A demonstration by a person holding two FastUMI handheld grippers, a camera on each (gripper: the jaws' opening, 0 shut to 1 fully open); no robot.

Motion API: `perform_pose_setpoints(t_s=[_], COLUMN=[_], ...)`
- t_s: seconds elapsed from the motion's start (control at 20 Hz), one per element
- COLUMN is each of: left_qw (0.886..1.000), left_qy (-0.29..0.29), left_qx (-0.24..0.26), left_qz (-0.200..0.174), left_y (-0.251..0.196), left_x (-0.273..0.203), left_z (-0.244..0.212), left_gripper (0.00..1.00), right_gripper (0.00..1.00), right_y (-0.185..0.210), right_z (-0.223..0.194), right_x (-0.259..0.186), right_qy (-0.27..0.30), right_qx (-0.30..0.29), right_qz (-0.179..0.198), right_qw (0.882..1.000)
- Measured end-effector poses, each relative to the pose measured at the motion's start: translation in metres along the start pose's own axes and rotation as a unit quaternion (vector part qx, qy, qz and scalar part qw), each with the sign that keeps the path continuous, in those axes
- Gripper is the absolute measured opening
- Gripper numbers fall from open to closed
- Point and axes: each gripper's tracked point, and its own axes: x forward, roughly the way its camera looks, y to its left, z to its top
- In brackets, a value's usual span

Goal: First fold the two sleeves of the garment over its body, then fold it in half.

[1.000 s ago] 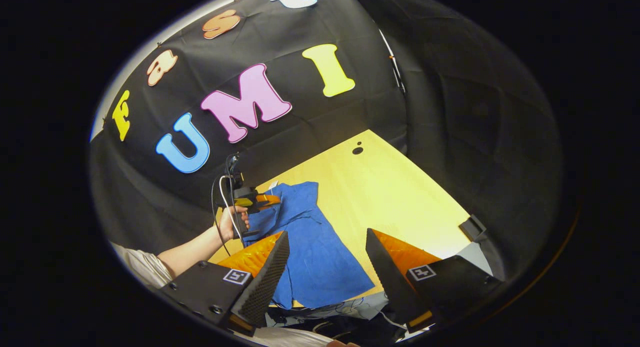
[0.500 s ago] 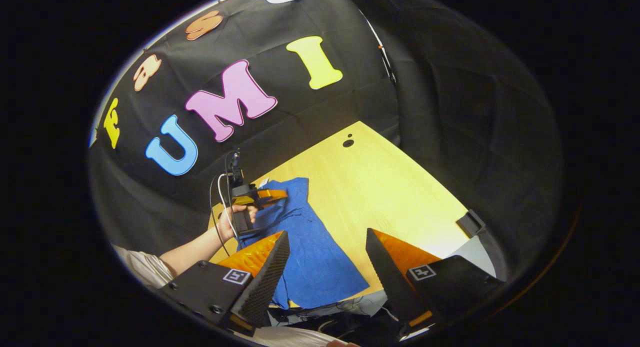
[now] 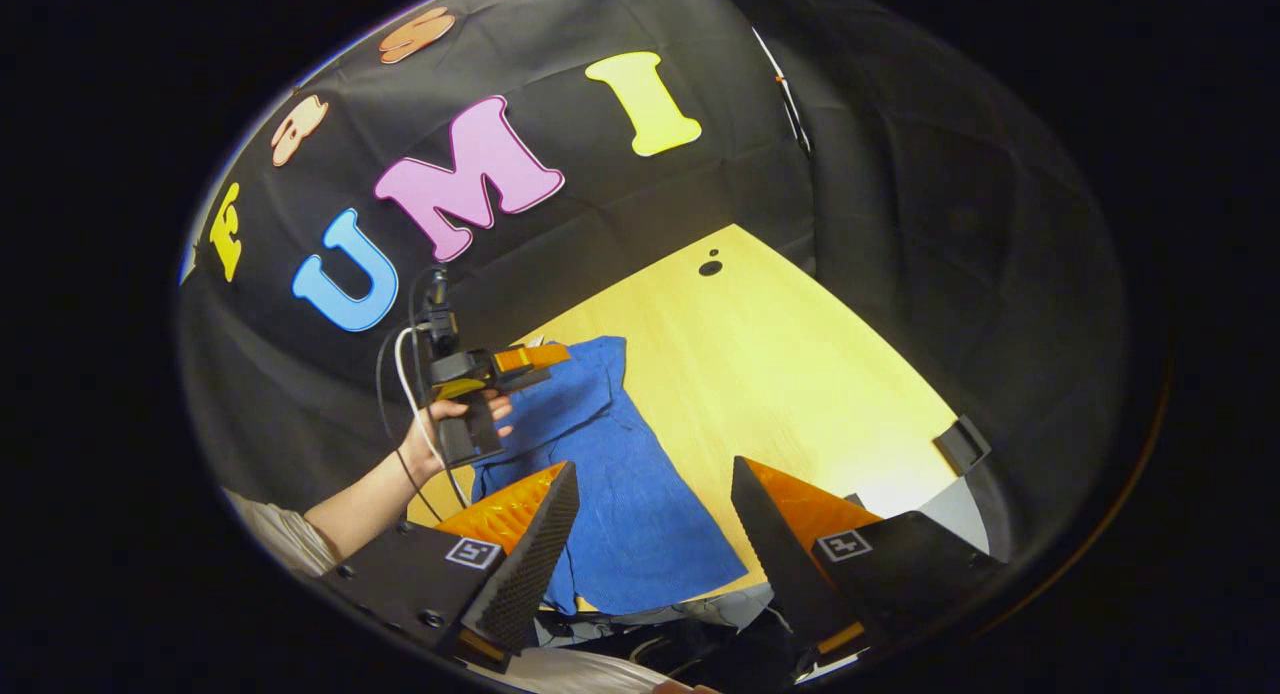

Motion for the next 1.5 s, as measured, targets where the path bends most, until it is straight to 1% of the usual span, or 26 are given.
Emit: perform_pose_setpoints(t_s=[0.05,0.1,0.15,0.2,0.25,0.45,0.55,0.65,0.75,0.85,0.95,1.05,1.2,1.25,1.35,1.4,1.45,1.5], left_qw=[1.000,0.998,0.996,0.994,0.993,0.986,0.980,0.975,0.966,0.958,0.949,0.940,0.928,0.925,0.920,0.916,0.916,0.915], left_qy=[0.001,0.001,0.004,0.010,0.019,0.054,0.074,0.102,0.123,0.141,0.155,0.174,0.203,0.210,0.227,0.233,0.234,0.239], left_qx=[0.000,0.007,0.015,0.017,0.015,-0.010,-0.039,-0.078,-0.106,-0.136,-0.172,-0.200,-0.203,-0.204,-0.218,-0.222,-0.220,-0.215], left_qz=[0.031,0.064,0.087,0.104,0.114,0.160,0.181,0.183,0.200,0.209,0.212,0.217,0.239,0.242,0.235,0.241,0.240,0.245], left_y=[0.014,0.033,0.045,0.055,0.062,0.090,0.103,0.109,0.123,0.133,0.141,0.150,0.164,0.168,0.167,0.167,0.170,0.172], left_x=[-0.019,-0.035,-0.054,-0.077,-0.094,-0.158,-0.184,-0.199,-0.208,-0.215,-0.217,-0.216,-0.223,-0.223,-0.221,-0.223,-0.220,-0.220], left_z=[-0.009,-0.021,-0.036,-0.057,-0.077,-0.178,-0.229,-0.278,-0.314,-0.339,-0.358,-0.375,-0.394,-0.397,-0.405,-0.404,-0.404,-0.405], left_gripper=[0.86,0.85,0.85,0.81,0.85,0.85,0.85,0.85,0.86,0.86,0.85,0.85,0.86,0.86,0.85,0.82,0.85,0.83], right_gripper=[0.98,0.98,0.99,0.99,0.99,0.99,0.99,0.99,0.99,0.99,0.99,1.00,0.99,0.99,0.99,0.99,0.99,0.99], right_y=[0.001,0.002,0.004,0.006,0.007,0.013,0.015,0.012,0.007,-0.004,-0.023,-0.033,-0.049,-0.054,-0.063,-0.068,-0.071,-0.075], right_z=[-0.006,-0.013,-0.021,-0.027,-0.033,-0.062,-0.079,-0.096,-0.115,-0.134,-0.160,-0.173,-0.191,-0.194,-0.198,-0.201,-0.203,-0.206], right_x=[0.006,0.013,0.019,0.025,0.032,0.054,0.063,0.073,0.080,0.086,0.087,0.093,0.099,0.101,0.104,0.105,0.104,0.104], right_qy=[0.008,0.017,0.027,0.036,0.044,0.090,0.112,0.137,0.165,0.199,0.251,0.279,0.310,0.315,0.323,0.329,0.333,0.342], right_qx=[-0.001,-0.003,-0.008,-0.017,-0.028,-0.076,-0.100,-0.120,-0.135,-0.149,-0.154,-0.158,-0.154,-0.153,-0.146,-0.139,-0.128,-0.116], right_qz=[0.002,0.004,0.006,0.008,0.008,0.010,0.008,-0.001,-0.009,-0.028,-0.056,-0.067,-0.088,-0.093,-0.104,-0.111,-0.115,-0.120], right_qw=[1.000,1.000,1.000,0.999,0.999,0.993,0.989,0.983,0.977,0.968,0.954,0.945,0.934,0.932,0.929,0.928,0.927,0.925])
